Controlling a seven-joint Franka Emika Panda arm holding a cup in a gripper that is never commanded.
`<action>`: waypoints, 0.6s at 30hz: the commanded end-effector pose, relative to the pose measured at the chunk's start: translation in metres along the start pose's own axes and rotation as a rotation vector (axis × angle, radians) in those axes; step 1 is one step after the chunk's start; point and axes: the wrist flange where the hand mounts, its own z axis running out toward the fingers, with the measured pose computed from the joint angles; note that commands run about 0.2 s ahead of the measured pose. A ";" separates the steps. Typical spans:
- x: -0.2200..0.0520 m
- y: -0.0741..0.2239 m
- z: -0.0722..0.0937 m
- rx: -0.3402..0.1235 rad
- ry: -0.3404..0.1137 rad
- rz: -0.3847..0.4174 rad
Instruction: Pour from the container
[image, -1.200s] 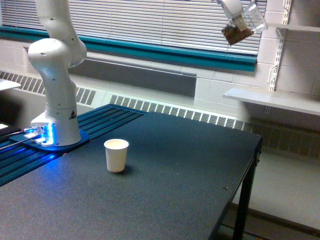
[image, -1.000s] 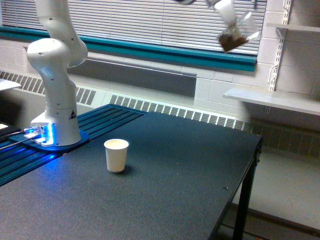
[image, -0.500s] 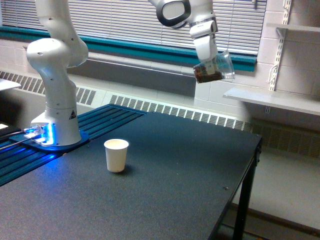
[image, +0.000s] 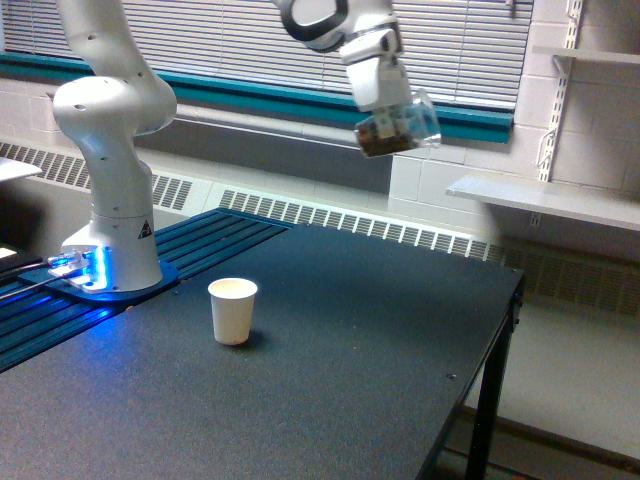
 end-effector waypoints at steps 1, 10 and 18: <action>-0.016 0.023 0.000 -0.050 0.001 0.082; -0.034 0.052 -0.004 -0.102 0.015 0.134; -0.048 0.072 -0.007 -0.136 0.021 0.189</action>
